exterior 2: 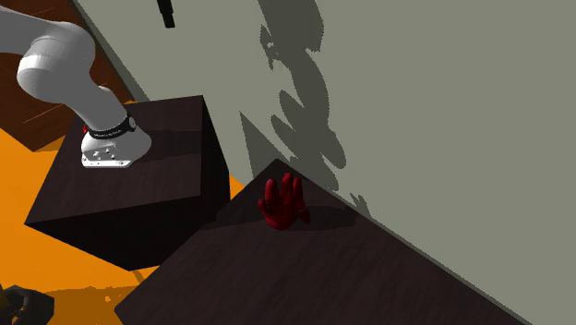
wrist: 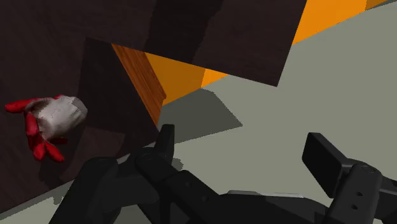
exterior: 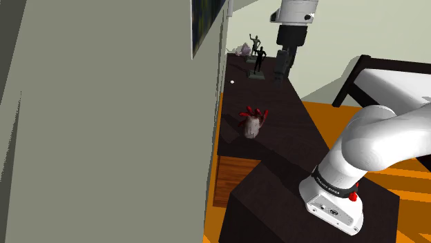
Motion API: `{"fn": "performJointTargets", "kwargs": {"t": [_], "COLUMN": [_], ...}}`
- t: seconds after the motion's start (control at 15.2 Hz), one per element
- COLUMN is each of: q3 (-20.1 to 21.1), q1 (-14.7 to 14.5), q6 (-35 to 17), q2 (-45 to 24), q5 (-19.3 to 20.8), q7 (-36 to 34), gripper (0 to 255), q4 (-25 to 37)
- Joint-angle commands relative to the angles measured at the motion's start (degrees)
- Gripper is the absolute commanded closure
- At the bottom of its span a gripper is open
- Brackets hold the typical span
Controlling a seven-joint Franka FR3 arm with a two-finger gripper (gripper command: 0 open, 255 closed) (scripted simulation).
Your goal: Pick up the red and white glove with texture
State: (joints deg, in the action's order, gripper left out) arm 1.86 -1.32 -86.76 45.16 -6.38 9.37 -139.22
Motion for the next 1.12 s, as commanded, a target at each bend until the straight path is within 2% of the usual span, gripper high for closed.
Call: {"fn": "performJointTargets", "kwargs": {"t": [0.0,0.53,1.06], "q3": [0.00,-7.34,-14.31], "q1": [0.00,3.48,6.33], "q6": [0.00,-9.88,-19.90], "q2": [0.00,-8.96,-22.50], "q5": [0.00,5.14,8.16], "q7": [0.00,8.54,16.78], "gripper": [0,0,0], "q4": [0.00,-3.29,-1.92]}}
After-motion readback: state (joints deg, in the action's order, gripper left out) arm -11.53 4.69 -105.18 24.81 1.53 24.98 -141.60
